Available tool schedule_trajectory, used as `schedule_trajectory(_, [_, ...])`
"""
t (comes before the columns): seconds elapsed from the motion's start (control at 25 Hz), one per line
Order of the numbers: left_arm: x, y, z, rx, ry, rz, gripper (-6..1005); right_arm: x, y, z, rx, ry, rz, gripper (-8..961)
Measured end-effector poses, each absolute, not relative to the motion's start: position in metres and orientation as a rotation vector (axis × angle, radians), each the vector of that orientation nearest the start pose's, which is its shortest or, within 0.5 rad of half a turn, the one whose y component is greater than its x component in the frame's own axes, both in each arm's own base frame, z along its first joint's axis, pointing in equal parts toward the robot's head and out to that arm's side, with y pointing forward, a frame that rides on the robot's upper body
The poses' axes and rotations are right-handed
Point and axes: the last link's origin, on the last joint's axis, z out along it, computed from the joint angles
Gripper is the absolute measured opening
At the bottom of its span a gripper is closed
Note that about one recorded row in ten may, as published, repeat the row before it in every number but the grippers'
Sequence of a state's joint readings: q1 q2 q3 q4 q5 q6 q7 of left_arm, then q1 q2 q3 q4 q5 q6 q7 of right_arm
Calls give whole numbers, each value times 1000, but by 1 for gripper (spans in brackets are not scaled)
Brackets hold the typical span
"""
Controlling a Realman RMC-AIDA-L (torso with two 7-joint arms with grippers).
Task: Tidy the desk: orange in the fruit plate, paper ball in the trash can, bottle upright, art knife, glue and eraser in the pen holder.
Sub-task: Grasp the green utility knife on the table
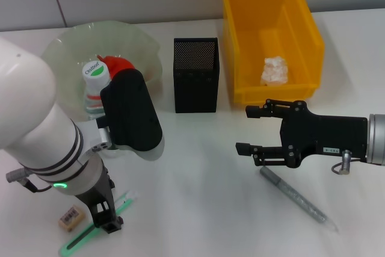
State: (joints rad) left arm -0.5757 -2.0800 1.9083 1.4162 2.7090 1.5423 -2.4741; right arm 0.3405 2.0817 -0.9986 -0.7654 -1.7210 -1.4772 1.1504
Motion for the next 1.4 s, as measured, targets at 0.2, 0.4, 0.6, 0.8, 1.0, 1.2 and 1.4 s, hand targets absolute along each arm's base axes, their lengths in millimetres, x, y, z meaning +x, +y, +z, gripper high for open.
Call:
schedule_trajectory(0.2, [-170,302,-68,-2760,-238,999,600,270,301,-9,-2693,304,679,766])
schedule_trajectory(0.4, [-169,301,-68,-2758,-243,1006,554,270,301,-9,-2693,304,679,766])
schedule_trajectory(0.6, [-170,302,-67,-2751,-247,1015,508,270,302,-9,-2693,303,680,766])
schedule_trajectory(0.8, [-170,301,-68,-2748,-239,1026,463,270,302,-9,-2694,302,680,766])
schedule_trajectory(1.0, [-169,301,-68,-2748,-232,1028,425,270,302,-9,-2693,301,679,765])
schedule_trajectory(1.2, [-168,302,-68,-2748,-227,1028,387,270,303,-9,-2692,301,678,765])
schedule_trajectory(1.4, [-167,302,-68,-2747,-222,1027,298,270,303,-8,-2691,301,675,765])
